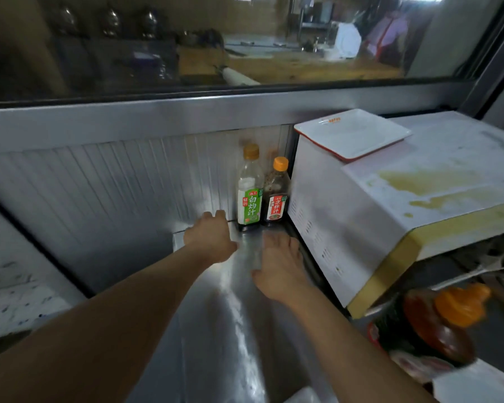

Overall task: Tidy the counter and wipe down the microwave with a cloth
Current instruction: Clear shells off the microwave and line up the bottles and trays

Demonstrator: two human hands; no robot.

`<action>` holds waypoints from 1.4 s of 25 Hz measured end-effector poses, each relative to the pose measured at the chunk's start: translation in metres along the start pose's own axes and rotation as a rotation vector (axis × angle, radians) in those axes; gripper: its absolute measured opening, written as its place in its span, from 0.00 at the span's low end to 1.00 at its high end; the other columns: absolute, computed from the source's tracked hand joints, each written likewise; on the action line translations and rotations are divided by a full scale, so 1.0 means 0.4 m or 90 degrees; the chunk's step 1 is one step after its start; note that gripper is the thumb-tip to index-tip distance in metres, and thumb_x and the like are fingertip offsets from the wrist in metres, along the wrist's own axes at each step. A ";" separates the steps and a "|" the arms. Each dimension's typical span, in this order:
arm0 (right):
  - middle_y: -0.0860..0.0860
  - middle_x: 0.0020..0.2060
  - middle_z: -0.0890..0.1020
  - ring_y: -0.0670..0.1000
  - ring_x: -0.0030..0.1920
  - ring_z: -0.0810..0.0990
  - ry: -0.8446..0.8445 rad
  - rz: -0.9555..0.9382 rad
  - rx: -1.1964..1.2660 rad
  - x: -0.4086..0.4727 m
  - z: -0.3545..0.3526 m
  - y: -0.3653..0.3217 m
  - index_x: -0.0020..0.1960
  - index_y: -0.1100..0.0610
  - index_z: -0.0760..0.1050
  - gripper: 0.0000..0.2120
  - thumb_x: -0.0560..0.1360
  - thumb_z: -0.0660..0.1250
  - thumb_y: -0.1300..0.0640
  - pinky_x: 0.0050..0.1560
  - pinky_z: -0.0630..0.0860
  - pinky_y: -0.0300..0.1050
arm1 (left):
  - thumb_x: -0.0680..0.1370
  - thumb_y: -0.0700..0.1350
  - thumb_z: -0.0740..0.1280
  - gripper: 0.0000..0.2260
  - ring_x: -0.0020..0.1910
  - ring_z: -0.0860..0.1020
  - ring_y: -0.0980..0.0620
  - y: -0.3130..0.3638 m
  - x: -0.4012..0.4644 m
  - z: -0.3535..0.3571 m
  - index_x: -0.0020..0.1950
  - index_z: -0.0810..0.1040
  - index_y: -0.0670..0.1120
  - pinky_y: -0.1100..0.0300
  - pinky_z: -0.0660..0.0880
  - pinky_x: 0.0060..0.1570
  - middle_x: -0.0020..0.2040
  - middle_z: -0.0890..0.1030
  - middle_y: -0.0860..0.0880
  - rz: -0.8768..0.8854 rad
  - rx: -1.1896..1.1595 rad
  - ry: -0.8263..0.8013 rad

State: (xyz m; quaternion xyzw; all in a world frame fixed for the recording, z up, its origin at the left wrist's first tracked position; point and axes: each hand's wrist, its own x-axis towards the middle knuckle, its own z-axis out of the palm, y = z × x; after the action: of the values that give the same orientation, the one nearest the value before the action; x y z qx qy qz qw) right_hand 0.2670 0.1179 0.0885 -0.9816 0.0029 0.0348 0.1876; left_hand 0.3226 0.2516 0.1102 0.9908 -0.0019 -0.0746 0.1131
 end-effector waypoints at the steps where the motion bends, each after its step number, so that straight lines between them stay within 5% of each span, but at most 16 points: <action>1: 0.57 0.69 0.60 0.59 0.69 0.58 0.000 -0.016 0.003 -0.017 -0.021 -0.011 0.72 0.56 0.55 0.34 0.72 0.68 0.51 0.69 0.60 0.51 | 0.73 0.56 0.69 0.30 0.62 0.72 0.43 -0.002 -0.027 -0.019 0.69 0.62 0.46 0.49 0.71 0.56 0.64 0.70 0.44 -0.004 -0.005 0.007; 11: 0.56 0.66 0.64 0.58 0.65 0.62 0.078 -0.066 0.030 -0.146 -0.217 -0.088 0.67 0.56 0.62 0.27 0.72 0.67 0.51 0.65 0.66 0.51 | 0.73 0.55 0.70 0.30 0.62 0.71 0.44 -0.012 -0.229 -0.162 0.69 0.62 0.46 0.48 0.72 0.60 0.65 0.70 0.44 0.001 -0.039 0.013; 19: 0.58 0.67 0.64 0.59 0.66 0.62 0.164 -0.035 0.027 -0.291 -0.344 -0.105 0.72 0.57 0.56 0.34 0.72 0.68 0.52 0.63 0.65 0.50 | 0.73 0.54 0.69 0.32 0.65 0.70 0.45 0.015 -0.352 -0.223 0.71 0.60 0.46 0.51 0.70 0.62 0.67 0.68 0.44 0.104 -0.079 0.018; 30: 0.58 0.71 0.60 0.60 0.70 0.57 0.261 0.145 -0.018 -0.536 -0.457 0.020 0.74 0.57 0.54 0.36 0.73 0.67 0.49 0.67 0.62 0.53 | 0.71 0.53 0.71 0.28 0.56 0.74 0.47 0.135 -0.484 -0.199 0.67 0.66 0.46 0.57 0.74 0.53 0.64 0.73 0.45 0.284 -0.174 -0.029; 35: 0.59 0.69 0.63 0.61 0.68 0.61 0.276 0.208 -0.017 -0.603 -0.476 0.122 0.72 0.59 0.57 0.34 0.72 0.68 0.51 0.65 0.63 0.53 | 0.71 0.54 0.72 0.34 0.64 0.72 0.46 0.232 -0.504 -0.146 0.71 0.62 0.45 0.51 0.73 0.60 0.67 0.71 0.44 0.324 -0.202 -0.052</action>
State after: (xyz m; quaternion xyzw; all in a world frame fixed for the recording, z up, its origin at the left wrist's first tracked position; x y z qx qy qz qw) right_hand 0.0383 0.0007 0.2639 -0.9551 0.2010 -0.1460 0.1615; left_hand 0.1333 0.1785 0.2170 0.9247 -0.2430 -0.0827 0.2811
